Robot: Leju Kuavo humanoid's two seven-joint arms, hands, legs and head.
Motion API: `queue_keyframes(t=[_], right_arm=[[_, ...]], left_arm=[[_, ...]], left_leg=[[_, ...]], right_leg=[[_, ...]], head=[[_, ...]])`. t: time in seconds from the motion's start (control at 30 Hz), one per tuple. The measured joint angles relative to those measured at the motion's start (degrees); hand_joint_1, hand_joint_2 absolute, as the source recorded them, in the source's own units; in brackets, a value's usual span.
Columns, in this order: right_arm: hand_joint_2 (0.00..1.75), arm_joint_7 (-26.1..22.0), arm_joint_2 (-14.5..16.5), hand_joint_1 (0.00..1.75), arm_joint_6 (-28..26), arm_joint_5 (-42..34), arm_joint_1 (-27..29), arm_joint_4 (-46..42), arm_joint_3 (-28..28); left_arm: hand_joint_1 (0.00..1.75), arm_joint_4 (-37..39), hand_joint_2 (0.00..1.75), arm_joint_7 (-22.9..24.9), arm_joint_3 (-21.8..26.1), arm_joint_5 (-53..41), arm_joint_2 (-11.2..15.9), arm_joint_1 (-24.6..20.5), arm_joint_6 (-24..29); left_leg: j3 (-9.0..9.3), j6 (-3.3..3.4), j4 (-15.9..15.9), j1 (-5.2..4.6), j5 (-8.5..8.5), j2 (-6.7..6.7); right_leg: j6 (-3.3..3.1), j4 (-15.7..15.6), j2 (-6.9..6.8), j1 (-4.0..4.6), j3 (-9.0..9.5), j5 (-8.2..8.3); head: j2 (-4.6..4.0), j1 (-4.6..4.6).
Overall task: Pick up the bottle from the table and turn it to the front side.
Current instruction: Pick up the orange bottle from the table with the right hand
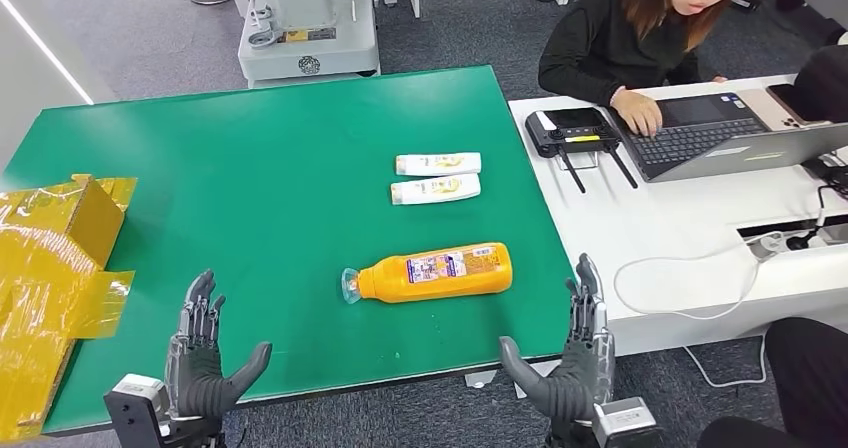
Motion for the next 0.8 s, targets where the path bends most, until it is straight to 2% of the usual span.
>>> queue_keyframes(t=[0.23,0.3,0.4,0.5,0.8], right_arm=[[1.75,0.42,-1.76,0.00,-3.96,1.37,1.38,-1.56,0.96],[1.75,2.03,-2.92,0.00,-5.60,5.47,1.26,-2.19,1.70],[1.75,6.05,-5.04,0.00,-7.27,16.53,-0.25,-2.54,2.44],[1.75,9.76,-6.36,0.00,-5.99,27.07,-2.76,-2.64,2.09],[1.75,15.13,-8.84,0.00,-0.34,39.72,-8.14,-1.57,0.61]], left_arm=[[0.00,0.80,1.75,0.14,-0.79,-0.41,-1.20,-1.60,-1.59],[0.00,1.27,1.75,0.13,-1.00,-0.46,-1.43,-2.40,-2.23],[0.00,2.19,1.75,0.13,-1.70,-0.55,-1.67,-3.63,-3.34],[0.00,3.20,1.75,0.13,-2.54,-0.56,-2.19,-4.97,-4.14],[0.00,5.10,1.75,0.20,-3.59,-0.34,-2.82,-6.94,-4.71]], left_leg=[[0.00,0.01,0.01,-0.01,-0.01,0.00],[0.01,0.02,0.01,-0.01,-0.01,0.01],[0.01,0.02,0.02,-0.01,0.00,0.02],[0.02,0.04,0.04,-0.01,0.01,0.02],[0.02,0.05,0.06,-0.01,0.01,0.04]], right_leg=[[0.01,-0.01,0.01,-0.01,0.01,0.00],[0.01,-0.01,0.02,-0.01,0.01,0.01],[0.01,-0.01,0.02,-0.01,0.02,0.02],[0.00,-0.01,0.02,-0.01,0.02,0.04],[0.00,0.00,0.03,-0.01,0.03,0.04]], head=[[0.00,-0.01],[0.00,-0.01],[0.01,0.00],[0.00,0.00],[0.00,0.00]])
